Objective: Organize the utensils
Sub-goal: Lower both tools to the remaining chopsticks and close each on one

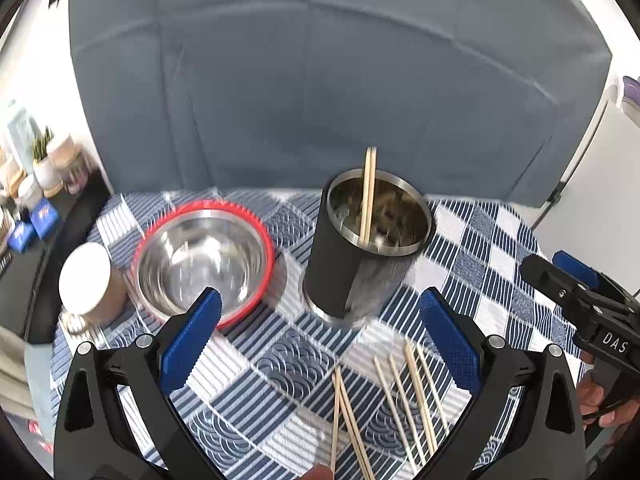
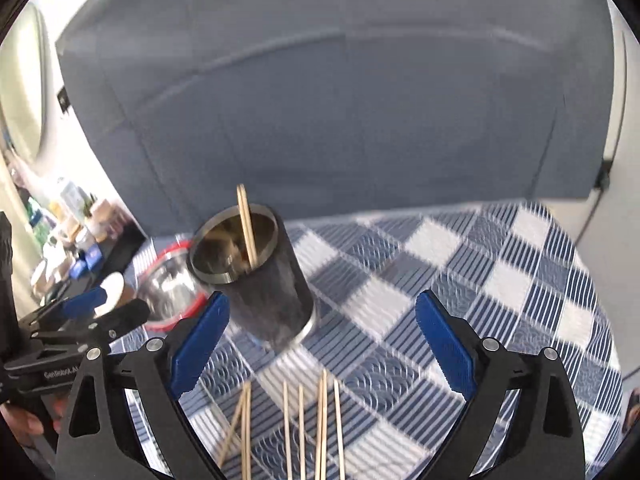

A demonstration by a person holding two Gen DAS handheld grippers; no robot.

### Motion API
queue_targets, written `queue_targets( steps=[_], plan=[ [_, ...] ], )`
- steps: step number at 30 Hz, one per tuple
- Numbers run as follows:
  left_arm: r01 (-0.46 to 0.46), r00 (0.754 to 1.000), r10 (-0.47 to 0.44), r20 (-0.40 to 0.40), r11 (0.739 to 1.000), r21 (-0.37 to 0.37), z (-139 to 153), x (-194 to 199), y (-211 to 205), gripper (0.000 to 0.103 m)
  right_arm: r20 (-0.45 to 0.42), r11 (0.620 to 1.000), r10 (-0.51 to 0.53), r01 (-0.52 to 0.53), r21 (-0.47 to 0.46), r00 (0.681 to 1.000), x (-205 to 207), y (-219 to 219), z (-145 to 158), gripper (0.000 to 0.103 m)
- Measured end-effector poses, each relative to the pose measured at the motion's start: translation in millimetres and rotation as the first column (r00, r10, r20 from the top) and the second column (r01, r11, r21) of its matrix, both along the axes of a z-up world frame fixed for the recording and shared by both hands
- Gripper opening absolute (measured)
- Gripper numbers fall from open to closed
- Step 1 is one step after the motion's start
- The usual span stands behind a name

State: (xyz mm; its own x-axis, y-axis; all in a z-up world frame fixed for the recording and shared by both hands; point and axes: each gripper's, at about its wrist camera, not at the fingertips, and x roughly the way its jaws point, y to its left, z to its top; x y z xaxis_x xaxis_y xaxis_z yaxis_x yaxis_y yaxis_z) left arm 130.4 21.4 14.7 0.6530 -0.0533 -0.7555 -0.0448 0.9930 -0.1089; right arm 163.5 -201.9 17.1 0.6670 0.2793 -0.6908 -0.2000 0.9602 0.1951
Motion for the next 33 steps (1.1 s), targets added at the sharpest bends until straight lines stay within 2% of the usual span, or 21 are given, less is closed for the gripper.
queue_targets(
  steps=[5, 10, 20, 21, 24, 33],
  plan=[
    [-0.013, 0.998, 0.015, -0.063, 0.999, 0.03, -26.1, -14.0, 4.0, 0.097, -0.066, 1.0, -0.016, 0.015, -0.013, 0.998, -9.9, -7.4, -27.9, 0.09],
    [-0.025, 0.992, 0.028, -0.124, 0.999, 0.021, -46.9, -21.8, 8.2, 0.097, -0.137, 0.999, -0.018, 0.013, -0.038, 0.99, -17.5, -10.8, -55.3, 0.09],
    [0.037, 0.959, -0.01, -0.284, 0.996, 0.087, -108.2, -38.8, -2.5, 0.097, -0.261, 0.993, -0.008, -0.022, -0.115, 0.965, -31.0, -8.5, -112.3, 0.09],
    [0.033, 0.963, -0.013, -0.268, 0.997, 0.07, -112.0, -39.7, -4.0, 0.097, -0.27, 0.992, -0.01, -0.024, -0.122, 0.963, -31.9, -8.2, -116.8, 0.09],
    [0.045, 0.954, -0.021, -0.3, 0.996, 0.072, -124.2, -42.3, -6.0, 0.097, -0.301, 0.99, -0.017, -0.025, -0.136, 0.953, -33.5, -9.6, -130.1, 0.09],
    [0.099, 0.919, -0.047, -0.391, 0.988, 0.115, -160.1, -47.2, -14.9, 0.097, -0.368, 0.981, -0.056, -0.017, -0.192, 0.928, -39.1, -14.6, -167.6, 0.09]
  ],
)
